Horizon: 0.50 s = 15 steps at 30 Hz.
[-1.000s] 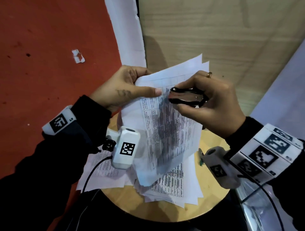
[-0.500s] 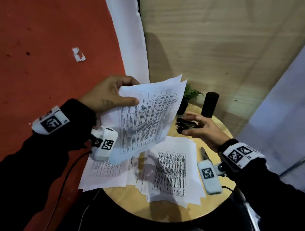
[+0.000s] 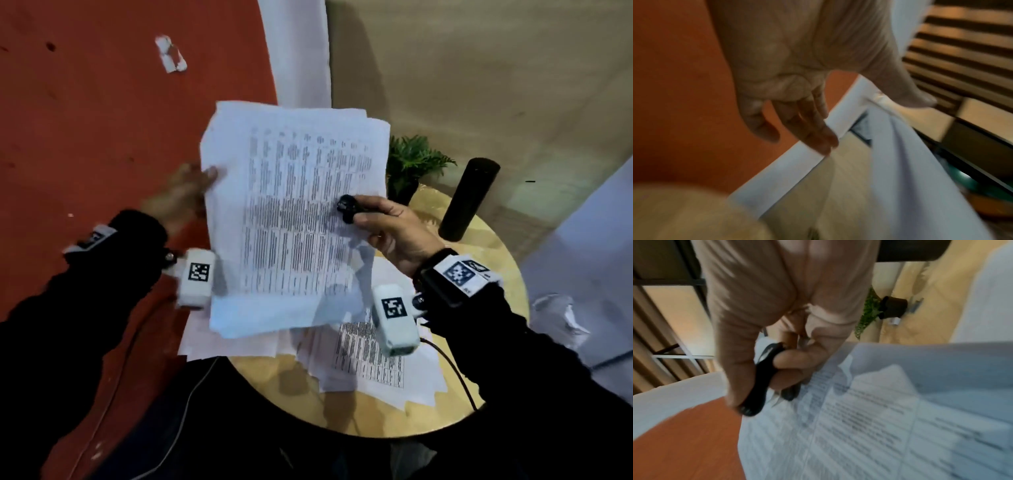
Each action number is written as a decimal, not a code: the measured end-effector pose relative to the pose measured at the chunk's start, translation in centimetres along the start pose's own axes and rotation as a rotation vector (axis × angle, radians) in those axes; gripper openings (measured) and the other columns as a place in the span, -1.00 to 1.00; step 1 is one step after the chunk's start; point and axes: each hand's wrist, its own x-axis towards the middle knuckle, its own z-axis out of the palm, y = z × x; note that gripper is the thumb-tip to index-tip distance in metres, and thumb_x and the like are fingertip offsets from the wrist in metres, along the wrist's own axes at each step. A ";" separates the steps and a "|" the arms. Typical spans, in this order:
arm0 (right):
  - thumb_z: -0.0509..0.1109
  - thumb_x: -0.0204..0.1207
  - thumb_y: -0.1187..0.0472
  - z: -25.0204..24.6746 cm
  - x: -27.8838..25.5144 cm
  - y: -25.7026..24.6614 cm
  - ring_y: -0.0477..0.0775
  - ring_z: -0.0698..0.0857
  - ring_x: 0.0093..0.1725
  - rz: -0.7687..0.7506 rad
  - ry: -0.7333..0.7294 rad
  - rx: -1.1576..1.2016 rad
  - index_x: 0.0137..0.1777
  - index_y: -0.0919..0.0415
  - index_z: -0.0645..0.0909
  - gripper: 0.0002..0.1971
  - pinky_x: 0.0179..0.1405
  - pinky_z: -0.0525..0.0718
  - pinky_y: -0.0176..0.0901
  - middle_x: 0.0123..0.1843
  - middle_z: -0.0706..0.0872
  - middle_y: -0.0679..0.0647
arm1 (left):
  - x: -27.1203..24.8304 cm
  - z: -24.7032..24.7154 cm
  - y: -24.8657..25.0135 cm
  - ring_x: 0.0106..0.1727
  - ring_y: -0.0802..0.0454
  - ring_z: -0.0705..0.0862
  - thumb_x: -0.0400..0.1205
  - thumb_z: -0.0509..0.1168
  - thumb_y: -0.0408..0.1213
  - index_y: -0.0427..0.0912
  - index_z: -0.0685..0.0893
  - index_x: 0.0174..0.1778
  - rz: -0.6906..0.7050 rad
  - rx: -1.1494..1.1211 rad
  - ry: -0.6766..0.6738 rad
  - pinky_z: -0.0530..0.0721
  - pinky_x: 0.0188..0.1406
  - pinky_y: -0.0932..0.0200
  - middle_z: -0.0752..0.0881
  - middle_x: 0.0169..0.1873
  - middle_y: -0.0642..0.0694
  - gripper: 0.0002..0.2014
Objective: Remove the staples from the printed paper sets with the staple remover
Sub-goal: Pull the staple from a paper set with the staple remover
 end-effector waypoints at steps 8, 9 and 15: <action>0.43 0.42 0.50 -0.7 3.7 9.3 -0.02 0.53 -0.40 0.267 0.346 -0.030 -0.13 0.35 0.65 -0.90 -0.65 0.39 -0.43 -0.40 0.68 0.15 | 1.4 -1.3 -13.1 0.01 -0.04 0.67 0.42 0.47 -0.56 -0.37 0.67 0.09 -0.281 0.123 0.144 0.65 0.02 0.21 0.78 -0.10 -0.04 -0.68; 0.41 0.44 0.49 -1.3 3.5 10.3 -0.05 0.50 -0.43 0.282 0.368 -0.044 -0.21 0.31 0.61 -0.90 -0.65 0.36 -0.45 -0.43 0.62 0.15 | 1.8 -2.1 -14.8 0.05 -0.05 0.63 0.43 0.47 -0.55 -0.43 0.64 0.15 -0.310 0.205 0.172 0.62 0.01 0.18 0.75 -0.01 -0.12 -0.64; 0.43 0.52 0.31 -6.5 0.3 15.9 -0.04 0.54 -0.31 0.489 0.430 -0.310 -0.24 0.15 0.50 -0.83 -0.40 0.45 -0.27 -0.31 0.58 0.07 | 3.1 -5.5 -24.0 0.35 -0.32 0.52 0.46 0.52 -0.34 -0.42 0.44 0.44 -0.544 0.707 0.164 0.57 0.23 -0.11 0.51 0.41 -0.33 -0.35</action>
